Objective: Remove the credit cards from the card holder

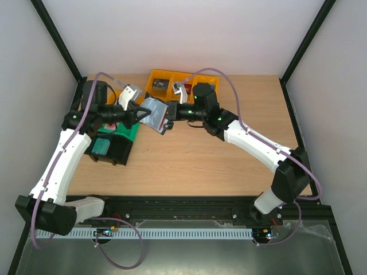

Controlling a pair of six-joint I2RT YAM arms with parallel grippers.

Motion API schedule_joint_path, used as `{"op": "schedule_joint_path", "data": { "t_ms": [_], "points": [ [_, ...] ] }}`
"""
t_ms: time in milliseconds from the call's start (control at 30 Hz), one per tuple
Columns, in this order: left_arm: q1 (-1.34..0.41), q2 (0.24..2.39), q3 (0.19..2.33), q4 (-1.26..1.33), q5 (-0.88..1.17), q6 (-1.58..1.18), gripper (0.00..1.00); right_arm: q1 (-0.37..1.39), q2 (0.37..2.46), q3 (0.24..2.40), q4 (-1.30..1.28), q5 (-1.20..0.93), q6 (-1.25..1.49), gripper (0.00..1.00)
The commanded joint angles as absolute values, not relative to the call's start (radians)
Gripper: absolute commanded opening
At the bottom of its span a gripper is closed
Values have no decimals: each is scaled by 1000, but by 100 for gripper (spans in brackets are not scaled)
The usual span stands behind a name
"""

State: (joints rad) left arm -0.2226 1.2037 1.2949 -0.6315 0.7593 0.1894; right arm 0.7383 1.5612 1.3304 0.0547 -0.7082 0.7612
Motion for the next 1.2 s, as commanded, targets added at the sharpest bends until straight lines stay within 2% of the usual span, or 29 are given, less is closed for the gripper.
{"op": "schedule_joint_path", "data": {
  "t_ms": [0, 167, 433, 533, 600, 800, 967, 1067, 1167],
  "points": [
    [-171, 1187, 1298, -630, 924, 136, 2, 733, 1514, 1368, 54, -803, 651, 17],
    [-76, 1177, 1295, -580, 1083, 34, 2, 692, 1449, 1300, 88, -873, 584, 38],
    [-22, 1168, 1293, -478, 1194, -132, 2, 686, 1340, 1156, 386, -1018, 602, 66],
    [-20, 1167, 1295, -472, 1193, -151, 2, 687, 1335, 1122, 472, -971, 665, 69],
    [-20, 1168, 1297, -468, 1199, -155, 2, 687, 1348, 1123, 476, -949, 676, 64],
    [-18, 1165, 1308, -477, 1217, -149, 2, 688, 1345, 1101, 492, -886, 667, 35],
    [-18, 1164, 1305, -486, 1217, -134, 2, 687, 1338, 1103, 459, -835, 642, 19],
    [-27, 1163, 1302, -504, 1231, -106, 2, 697, 1348, 1125, 393, -780, 607, 13],
    [-50, 1162, 1303, -521, 1206, -80, 2, 723, 1374, 1167, 321, -735, 563, 12]
  ]
}}
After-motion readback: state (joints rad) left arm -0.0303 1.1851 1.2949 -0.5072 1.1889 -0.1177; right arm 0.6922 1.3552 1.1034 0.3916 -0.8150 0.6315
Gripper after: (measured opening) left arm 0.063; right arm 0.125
